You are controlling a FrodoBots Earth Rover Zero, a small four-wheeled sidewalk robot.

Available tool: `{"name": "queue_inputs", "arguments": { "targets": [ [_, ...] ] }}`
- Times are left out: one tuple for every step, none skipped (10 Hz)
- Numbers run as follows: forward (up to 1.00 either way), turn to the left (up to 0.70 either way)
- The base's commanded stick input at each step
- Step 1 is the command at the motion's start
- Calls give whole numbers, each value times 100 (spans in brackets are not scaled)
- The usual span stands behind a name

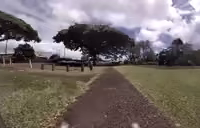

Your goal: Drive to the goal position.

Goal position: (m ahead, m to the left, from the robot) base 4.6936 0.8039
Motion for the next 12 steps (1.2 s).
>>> {"name": "queue_inputs", "arguments": {
  "targets": [
    [85, 0],
    [85, 0],
    [85, 0],
    [85, 0],
    [85, 0],
    [85, 0],
    [85, 0],
    [85, 0],
    [85, 0],
    [85, 0],
    [85, 0],
    [85, 0]
  ]
}}
